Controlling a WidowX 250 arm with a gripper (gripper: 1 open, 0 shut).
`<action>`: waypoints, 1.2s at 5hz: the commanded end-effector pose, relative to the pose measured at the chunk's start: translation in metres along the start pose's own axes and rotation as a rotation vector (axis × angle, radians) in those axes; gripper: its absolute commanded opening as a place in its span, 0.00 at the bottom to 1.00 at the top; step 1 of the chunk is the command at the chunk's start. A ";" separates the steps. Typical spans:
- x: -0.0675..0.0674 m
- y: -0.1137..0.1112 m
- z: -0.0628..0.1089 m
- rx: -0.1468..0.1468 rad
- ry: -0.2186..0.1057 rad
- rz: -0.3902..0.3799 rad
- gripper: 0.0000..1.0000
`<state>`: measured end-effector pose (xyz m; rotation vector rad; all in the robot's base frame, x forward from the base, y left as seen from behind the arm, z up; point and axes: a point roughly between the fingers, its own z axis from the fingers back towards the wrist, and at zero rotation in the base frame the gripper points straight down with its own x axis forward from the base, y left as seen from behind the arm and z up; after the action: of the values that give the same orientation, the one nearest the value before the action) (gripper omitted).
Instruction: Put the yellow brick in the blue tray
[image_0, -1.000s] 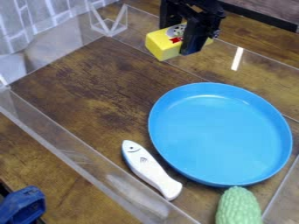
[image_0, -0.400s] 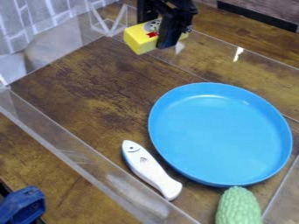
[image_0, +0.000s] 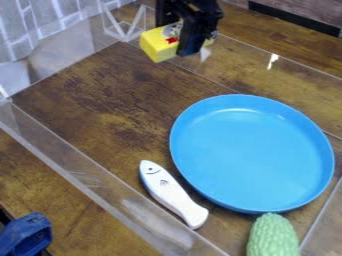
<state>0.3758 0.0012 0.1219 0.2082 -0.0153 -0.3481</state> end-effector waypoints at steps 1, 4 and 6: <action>0.009 0.030 0.024 0.047 -0.078 0.039 0.00; 0.028 0.013 0.031 0.052 -0.146 0.010 0.00; 0.032 0.006 0.036 0.056 -0.174 0.028 0.00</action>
<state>0.4007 -0.0063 0.1316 0.2237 -0.1201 -0.3308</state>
